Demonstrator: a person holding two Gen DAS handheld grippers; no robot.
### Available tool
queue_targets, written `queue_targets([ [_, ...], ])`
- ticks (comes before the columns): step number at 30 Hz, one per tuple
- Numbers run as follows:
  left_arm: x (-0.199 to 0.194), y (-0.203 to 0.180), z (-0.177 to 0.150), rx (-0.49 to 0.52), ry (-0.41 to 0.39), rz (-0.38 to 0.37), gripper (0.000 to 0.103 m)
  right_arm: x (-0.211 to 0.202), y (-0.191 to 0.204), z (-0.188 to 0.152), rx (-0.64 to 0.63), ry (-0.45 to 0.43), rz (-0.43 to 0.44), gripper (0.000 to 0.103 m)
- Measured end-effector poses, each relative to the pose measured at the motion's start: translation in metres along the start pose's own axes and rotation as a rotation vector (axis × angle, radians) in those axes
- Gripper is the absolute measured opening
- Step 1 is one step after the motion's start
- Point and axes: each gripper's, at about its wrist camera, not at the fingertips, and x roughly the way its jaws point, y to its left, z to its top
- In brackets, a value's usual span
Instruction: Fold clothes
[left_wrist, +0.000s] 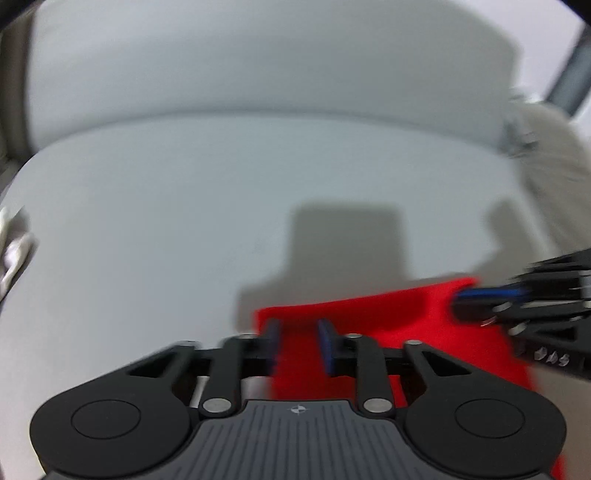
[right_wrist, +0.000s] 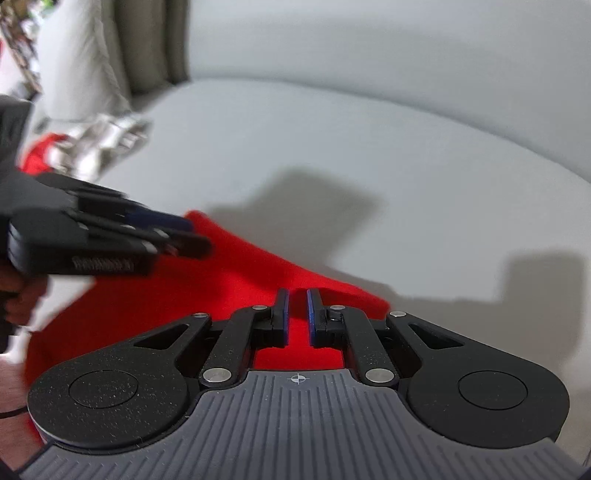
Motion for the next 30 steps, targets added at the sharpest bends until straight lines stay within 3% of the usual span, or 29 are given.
queue_targets([
  [1, -0.001, 0.005, 0.000, -0.033, 0.003, 0.006, 0.015, 0.010, -0.004, -0.004, 0.003, 0.021, -0.062, 0.000],
  [3, -0.009, 0.009, 0.003, -0.079, 0.008, -0.002, 0.015, 0.010, -0.016, -0.008, 0.085, 0.011, -0.064, 0.000],
  [4, -0.014, 0.009, 0.003, -0.085, 0.005, 0.008, 0.019, 0.001, -0.020, -0.008, 0.137, 0.005, -0.081, 0.003],
  [5, -0.023, 0.010, 0.003, -0.081, -0.005, 0.040, 0.024, -0.009, -0.021, -0.008, 0.152, -0.005, -0.115, 0.018],
  [8, -0.050, 0.014, 0.003, -0.075, -0.012, 0.065, 0.028, -0.033, -0.026, -0.013, 0.181, -0.013, -0.130, 0.020],
  [10, -0.074, 0.015, -0.002, -0.091, 0.001, 0.031, 0.041, -0.059, -0.026, -0.022, 0.229, -0.026, -0.094, 0.021],
  [13, -0.094, 0.008, -0.009, -0.060, 0.008, 0.022, 0.065, -0.079, -0.011, -0.035, 0.256, -0.033, -0.050, 0.038],
  [15, -0.114, -0.007, -0.024, -0.018, 0.000, 0.022, 0.087, -0.088, -0.001, -0.044, 0.281, -0.023, -0.014, 0.042],
  [17, -0.129, -0.015, -0.035, -0.006, -0.012, 0.029, 0.090, -0.098, 0.009, -0.052, 0.309, -0.012, 0.022, 0.053],
  [22, -0.141, -0.021, -0.061, -0.023, 0.005, 0.062, 0.091, -0.111, 0.037, -0.076, 0.342, 0.029, 0.071, 0.055],
  [26, -0.146, -0.016, -0.075, -0.058, 0.009, 0.067, 0.091, -0.121, 0.044, -0.096, 0.396, 0.044, 0.073, 0.072],
  [30, -0.149, -0.022, -0.087, -0.067, 0.007, 0.061, 0.091, -0.116, 0.047, -0.106, 0.439, 0.050, 0.056, 0.076],
])
